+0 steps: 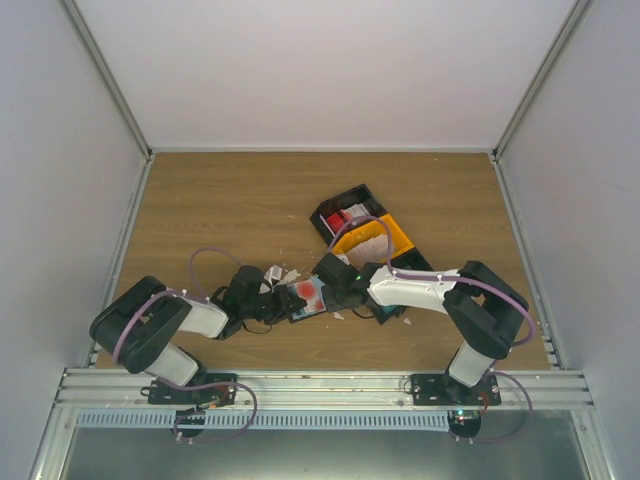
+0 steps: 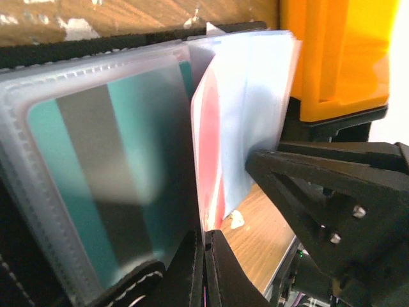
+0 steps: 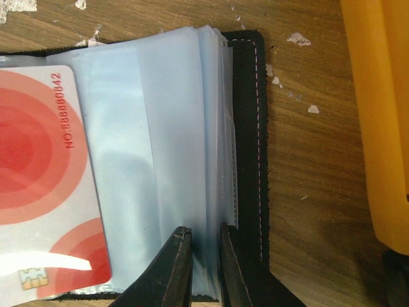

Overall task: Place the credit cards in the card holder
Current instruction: Insert the credit card into the card holder.

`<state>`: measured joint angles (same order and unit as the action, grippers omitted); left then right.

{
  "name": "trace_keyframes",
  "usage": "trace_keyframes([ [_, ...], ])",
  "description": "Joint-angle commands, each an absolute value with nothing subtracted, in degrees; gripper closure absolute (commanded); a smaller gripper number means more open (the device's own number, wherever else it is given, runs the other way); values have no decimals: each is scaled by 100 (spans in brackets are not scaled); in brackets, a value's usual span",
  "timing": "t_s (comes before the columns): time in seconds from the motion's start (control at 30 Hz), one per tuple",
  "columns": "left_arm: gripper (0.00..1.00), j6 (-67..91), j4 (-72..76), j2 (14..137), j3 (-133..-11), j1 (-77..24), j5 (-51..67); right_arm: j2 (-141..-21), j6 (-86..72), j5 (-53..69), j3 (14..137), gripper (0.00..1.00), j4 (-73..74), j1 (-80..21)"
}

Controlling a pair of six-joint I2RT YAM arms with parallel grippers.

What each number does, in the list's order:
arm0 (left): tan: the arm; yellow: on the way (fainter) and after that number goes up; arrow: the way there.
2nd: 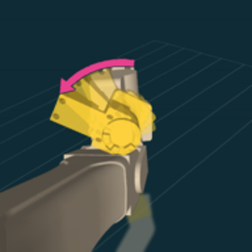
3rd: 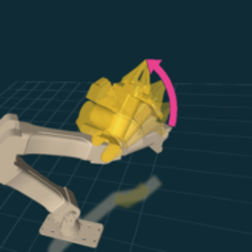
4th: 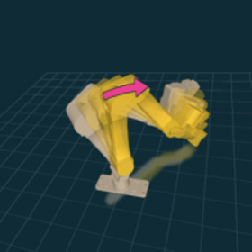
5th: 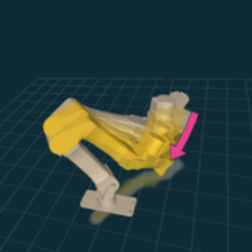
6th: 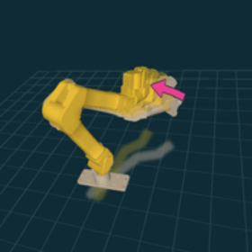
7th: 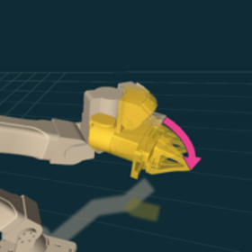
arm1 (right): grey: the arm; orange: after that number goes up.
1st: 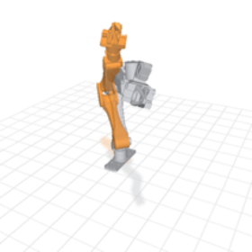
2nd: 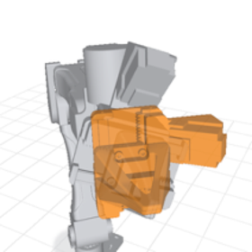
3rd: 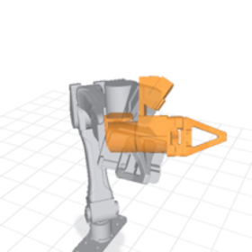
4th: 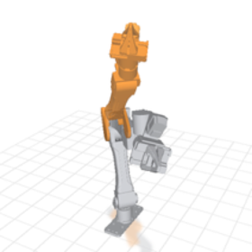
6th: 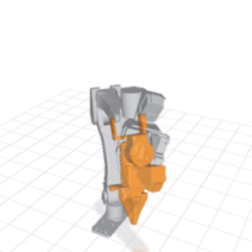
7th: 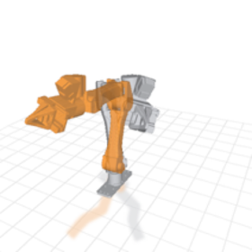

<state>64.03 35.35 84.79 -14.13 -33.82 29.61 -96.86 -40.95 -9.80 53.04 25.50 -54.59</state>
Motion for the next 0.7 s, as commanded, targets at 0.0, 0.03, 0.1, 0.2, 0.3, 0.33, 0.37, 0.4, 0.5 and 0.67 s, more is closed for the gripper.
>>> trace_keyframes([
  [0.0, 100, 6287, 3665, 8814, -1600, -3469, 2940, -9896, -4109, -820, 5188, 87, 2698, -5442],
  [0.03, 100, 6286, 3676, 8895, -1646, -3478, 2957, -9866, -4105, -799, 5188, 87, 2697, -5435],
  [0.1, 100, 6249, 3667, 8994, -1733, -3501, 2969, -9798, -4105, -748, 5184, 86, 2676, -5419],
  [0.2, 100, 6213, 3601, 9113, -1867, -3540, 2954, -9646, -4111, -607, 5127, 82, 2574, -5337],
  [0.3, 100, 6186, 3516, 9218, -1960, -3574, 2912, -9443, -4142, -456, 5019, 72, 2440, -5233],
  [0.33, 100, 6185, 3502, 9254, -1986, -3577, 2908, -9378, -4148, -443, 4999, 69, 2409, -5204],
  [0.37, 100, 6194, 3511, 9289, -2005, -3584, 2908, -9296, -4138, -418, 4980, 66, 2363, -5183],
  [0.4, 100, 6196, 3507, 9323, -2018, -3590, 2900, -9224, -4125, -366, 4959, 63, 2323, -5163],
  [0.5, 100, 6207, 3500, 9433, -2084, -3603, 2904, -9012, -4114, -277, 4910, 57, 2198, -5106],
  [0.67, 100, 6237, 3498, 9589, -2190, -3643, 2909, -8774, -4176, -101, 4742, 48, 1951, -4957],
])
